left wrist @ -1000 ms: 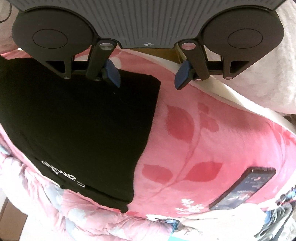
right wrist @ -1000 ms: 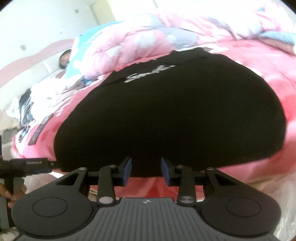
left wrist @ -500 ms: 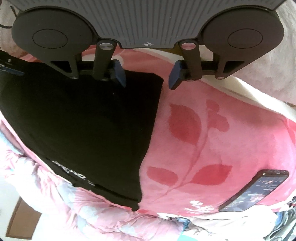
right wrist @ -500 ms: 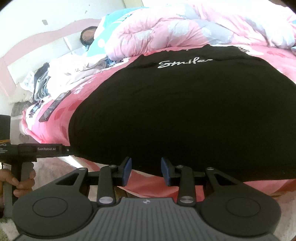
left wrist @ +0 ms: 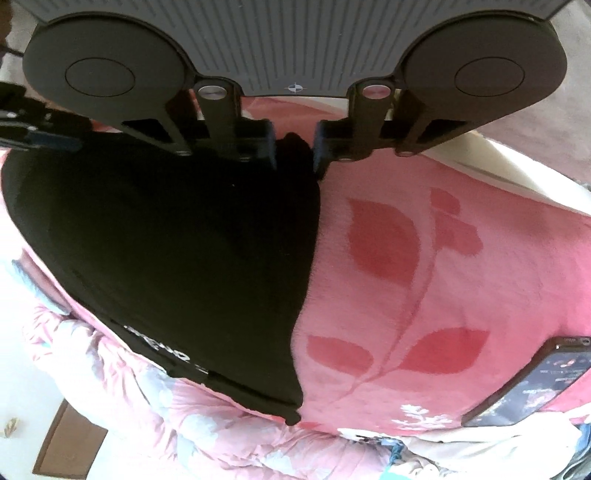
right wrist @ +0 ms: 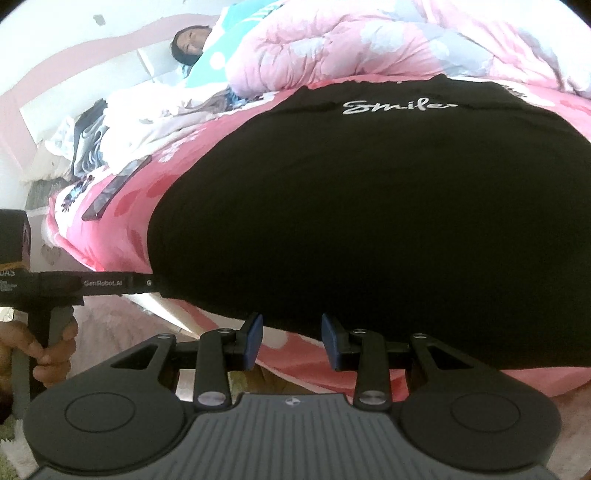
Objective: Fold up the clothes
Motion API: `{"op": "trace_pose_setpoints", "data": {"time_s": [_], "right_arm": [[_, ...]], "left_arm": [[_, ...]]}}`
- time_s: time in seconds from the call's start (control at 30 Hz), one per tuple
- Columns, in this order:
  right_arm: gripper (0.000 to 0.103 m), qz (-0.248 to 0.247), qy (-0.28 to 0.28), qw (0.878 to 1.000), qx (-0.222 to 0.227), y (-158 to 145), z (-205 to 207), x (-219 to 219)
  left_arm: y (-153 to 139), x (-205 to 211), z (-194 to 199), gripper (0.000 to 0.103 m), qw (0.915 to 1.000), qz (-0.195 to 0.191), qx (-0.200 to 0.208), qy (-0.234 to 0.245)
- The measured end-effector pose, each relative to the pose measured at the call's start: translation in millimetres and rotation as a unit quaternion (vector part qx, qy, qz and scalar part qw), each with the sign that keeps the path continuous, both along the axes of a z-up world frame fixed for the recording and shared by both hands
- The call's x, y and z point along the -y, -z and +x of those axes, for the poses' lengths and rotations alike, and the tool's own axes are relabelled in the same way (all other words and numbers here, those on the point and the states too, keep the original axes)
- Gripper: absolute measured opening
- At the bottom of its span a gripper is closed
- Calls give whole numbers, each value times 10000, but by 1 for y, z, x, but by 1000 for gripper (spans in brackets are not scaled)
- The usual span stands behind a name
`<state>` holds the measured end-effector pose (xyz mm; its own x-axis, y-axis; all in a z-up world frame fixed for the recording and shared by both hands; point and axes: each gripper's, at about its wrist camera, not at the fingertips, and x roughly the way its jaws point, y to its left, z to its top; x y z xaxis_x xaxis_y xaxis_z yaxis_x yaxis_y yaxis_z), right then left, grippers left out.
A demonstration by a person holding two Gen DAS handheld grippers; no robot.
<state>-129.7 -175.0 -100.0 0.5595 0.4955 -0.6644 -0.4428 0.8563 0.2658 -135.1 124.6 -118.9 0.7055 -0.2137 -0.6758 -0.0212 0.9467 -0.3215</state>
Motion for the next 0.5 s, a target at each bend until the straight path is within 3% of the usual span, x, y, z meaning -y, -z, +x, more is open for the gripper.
{"op": "trace_pose_setpoints", "data": {"time_s": [0.3,0.5], "right_arm": [[38,-251,-471,9981,306,-2,-7,-22],[37,-755,-1370,9816,1099,-7,-27,-55]], "left_arm": [[-18,-11,-14,5,9985,-512,-163,-53],[-38,-25,-22,4,9944,-984,-392,31]]}}
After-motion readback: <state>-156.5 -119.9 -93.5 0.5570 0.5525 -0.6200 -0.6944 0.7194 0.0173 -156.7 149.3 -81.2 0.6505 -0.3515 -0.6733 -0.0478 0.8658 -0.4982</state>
